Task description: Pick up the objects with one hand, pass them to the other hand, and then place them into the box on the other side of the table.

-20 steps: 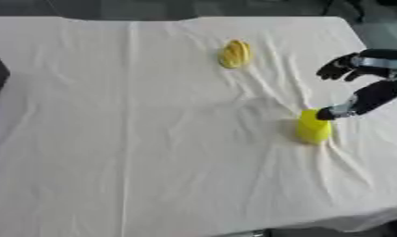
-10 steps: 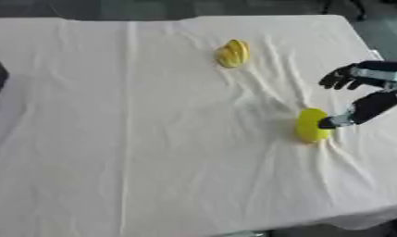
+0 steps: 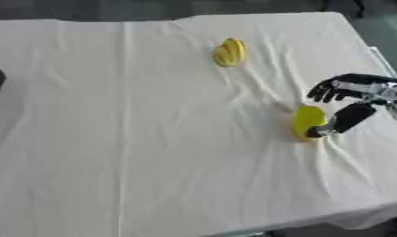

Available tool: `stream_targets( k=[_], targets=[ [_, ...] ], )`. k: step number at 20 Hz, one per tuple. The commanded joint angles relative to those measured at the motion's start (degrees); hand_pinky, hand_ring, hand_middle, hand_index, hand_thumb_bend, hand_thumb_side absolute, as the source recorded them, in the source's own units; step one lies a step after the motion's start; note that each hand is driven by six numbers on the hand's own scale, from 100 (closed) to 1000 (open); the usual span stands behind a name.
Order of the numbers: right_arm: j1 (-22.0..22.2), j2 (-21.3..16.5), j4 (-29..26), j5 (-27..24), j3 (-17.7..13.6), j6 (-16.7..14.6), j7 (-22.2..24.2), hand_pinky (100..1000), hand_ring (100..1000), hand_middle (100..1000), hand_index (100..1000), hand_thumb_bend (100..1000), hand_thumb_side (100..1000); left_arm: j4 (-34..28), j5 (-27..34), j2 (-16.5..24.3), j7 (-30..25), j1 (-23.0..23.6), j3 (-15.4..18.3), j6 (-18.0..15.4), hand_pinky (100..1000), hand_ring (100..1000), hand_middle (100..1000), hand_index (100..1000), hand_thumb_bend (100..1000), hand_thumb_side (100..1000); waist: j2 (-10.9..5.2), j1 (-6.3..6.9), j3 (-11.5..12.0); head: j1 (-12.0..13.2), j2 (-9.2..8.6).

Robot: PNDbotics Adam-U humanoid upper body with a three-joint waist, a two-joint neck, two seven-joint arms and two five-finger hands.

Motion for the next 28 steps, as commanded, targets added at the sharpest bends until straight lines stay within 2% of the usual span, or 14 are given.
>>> stream_targets(
  k=[1,5,8,12,15,16,18,22,27,28],
  targets=[
    [-1.10,-0.96,1.07,1.89,0.01,0.21,-0.53,842,799,742,830,555,310,-0.88,-0.01,1.15,0.09,-0.68,1.07,-0.11,827,796,748,783,827,435,-0.70,0.94,0.09,-0.28,0.33],
    [-1.66,-0.28,2.06,4.19,0.49,1.41,-1.99,827,780,722,815,522,272,-1.03,0.01,0.94,0.34,-0.41,1.16,-0.13,827,795,746,781,828,438,-0.56,1.00,0.25,-0.32,0.33],
    [-1.61,-0.19,2.43,5.70,0.80,2.05,-1.85,822,776,716,812,517,270,-1.07,-0.07,0.98,0.43,-0.17,1.24,-0.16,827,796,745,780,830,441,-0.54,1.00,0.37,-0.31,0.29],
    [-1.55,-0.29,2.37,6.28,0.65,2.63,-1.74,814,758,685,786,492,225,-1.00,0.04,0.99,0.53,0.10,1.38,-0.15,826,795,741,777,826,444,-0.62,0.87,0.38,-0.48,0.13],
    [-1.65,-0.27,2.43,5.93,0.76,3.31,-2.03,802,727,599,719,445,141,-0.86,0.12,0.88,0.45,0.13,1.35,-0.15,826,794,738,775,822,447,-0.65,0.79,0.40,-0.66,0.08],
    [-1.63,-0.17,2.37,5.36,0.74,3.62,-2.23,797,714,566,687,430,105,-0.83,0.14,0.86,0.49,0.13,1.37,-0.15,826,794,737,774,822,448,-0.66,0.78,0.42,-0.68,0.08],
    [-1.62,-0.11,1.68,3.71,0.62,4.15,-2.70,783,684,497,605,406,100,-0.79,0.19,0.91,0.54,0.18,1.41,-0.16,826,794,736,773,821,449,-0.68,0.76,0.43,-0.66,0.15],
    [-1.67,-0.26,-1.38,-1.73,-0.09,5.63,-3.85,762,648,471,570,379,100,-0.75,0.26,1.03,0.66,0.25,1.49,-0.20,826,794,735,770,818,451,-0.86,0.66,0.39,-0.60,0.26],
    [-2.17,-0.77,-5.99,-8.76,-1.66,8.25,-5.21,740,608,427,521,266,100,-0.84,0.34,1.15,0.73,0.29,1.49,-0.32,825,792,731,766,810,450,-1.23,0.47,0.30,-0.45,0.23],
    [-2.47,-0.76,-7.12,-10.01,-2.05,8.64,-5.73,746,611,430,526,211,100,-0.98,0.38,1.19,0.72,0.27,1.43,-0.43,825,792,729,766,811,450,-1.31,0.47,0.31,-0.30,0.15]
  ],
)
